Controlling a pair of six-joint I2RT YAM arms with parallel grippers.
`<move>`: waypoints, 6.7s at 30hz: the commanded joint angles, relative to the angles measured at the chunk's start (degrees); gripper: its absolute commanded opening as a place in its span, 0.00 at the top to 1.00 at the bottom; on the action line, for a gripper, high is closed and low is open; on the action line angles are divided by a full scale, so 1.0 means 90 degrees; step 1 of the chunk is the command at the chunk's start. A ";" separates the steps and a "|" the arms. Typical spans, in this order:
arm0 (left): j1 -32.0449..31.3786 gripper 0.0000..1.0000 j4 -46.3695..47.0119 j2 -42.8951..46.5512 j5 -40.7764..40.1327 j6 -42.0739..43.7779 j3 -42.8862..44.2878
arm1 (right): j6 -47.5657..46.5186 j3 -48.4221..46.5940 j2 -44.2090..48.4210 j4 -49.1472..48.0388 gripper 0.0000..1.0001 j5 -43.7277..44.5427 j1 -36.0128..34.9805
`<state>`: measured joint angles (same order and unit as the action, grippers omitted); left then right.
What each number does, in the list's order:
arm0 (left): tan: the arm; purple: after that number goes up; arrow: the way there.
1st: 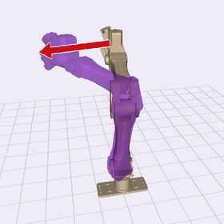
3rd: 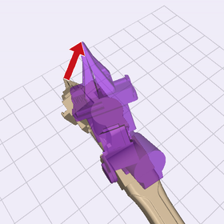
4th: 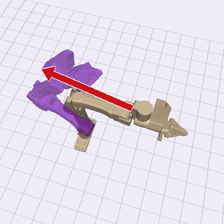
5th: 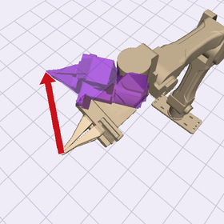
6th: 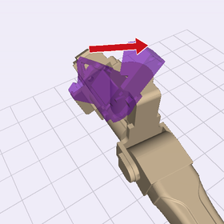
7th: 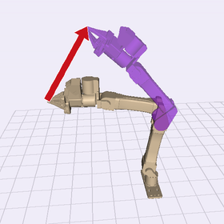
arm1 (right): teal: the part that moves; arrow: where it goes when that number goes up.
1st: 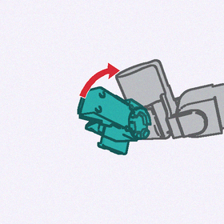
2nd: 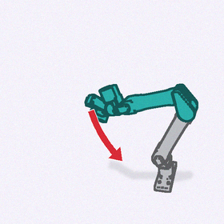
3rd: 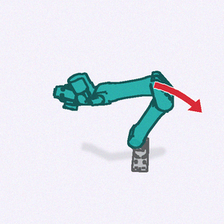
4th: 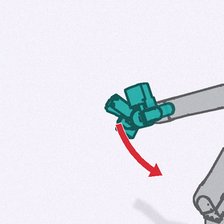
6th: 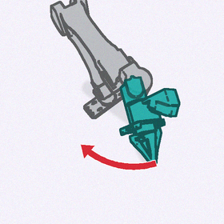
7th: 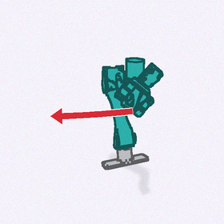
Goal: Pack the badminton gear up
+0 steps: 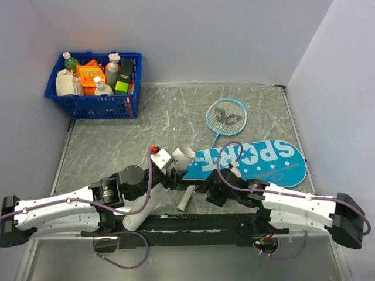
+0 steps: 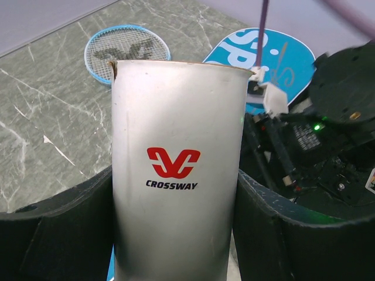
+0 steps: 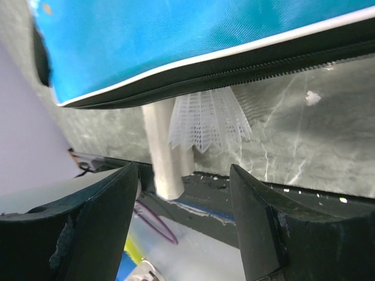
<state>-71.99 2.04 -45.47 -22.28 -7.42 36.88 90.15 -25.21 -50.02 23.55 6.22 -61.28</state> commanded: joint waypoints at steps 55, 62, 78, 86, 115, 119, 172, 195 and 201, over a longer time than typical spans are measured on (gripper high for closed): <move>-0.0039 0.99 -0.0276 -0.0406 0.0219 -0.0563 0.0033 | -0.0708 -0.0226 0.1286 0.1269 1.00 0.2601 0.0226; -0.0039 0.99 0.0017 -0.0591 0.1127 -0.0095 -0.0036 | -0.2464 -0.1376 0.2491 0.2801 1.00 0.1975 0.0226; -0.0204 0.99 -0.0423 -0.1871 0.3393 0.1409 0.0853 | -0.5699 -0.5087 0.1936 0.4619 1.00 0.1342 0.0226; -0.0458 0.99 -0.0442 -0.1608 0.3306 0.1537 0.0756 | -0.6208 -0.5431 0.1671 0.4503 1.00 0.0033 0.0227; -0.0664 0.99 0.0300 -0.0748 0.2925 0.1098 0.0209 | -0.5730 -0.3587 0.0822 0.1808 1.00 -0.2292 0.0226; -0.0664 0.99 0.0446 -0.0660 0.2935 0.1049 0.0179 | -0.5379 -0.3088 0.0704 0.1135 1.00 -0.2546 0.0217; -0.0664 0.99 0.0720 -0.0017 0.0924 -0.0201 -0.0407 | -0.6999 -0.3791 -0.3016 0.1358 0.49 -0.0662 0.4376; -0.0673 0.99 0.0710 0.0180 0.0777 -0.0201 -0.0583 | -0.6804 -0.3556 -0.4296 0.0997 0.58 -0.0623 0.4455; -0.0664 0.99 0.0701 0.0160 0.0786 -0.0191 -0.0583 | -0.6794 -0.3459 -0.4383 0.0938 0.61 -0.0622 0.4445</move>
<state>-77.49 7.31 -43.99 -12.97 1.83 32.64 28.69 -57.04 -88.40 33.54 -0.38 -21.58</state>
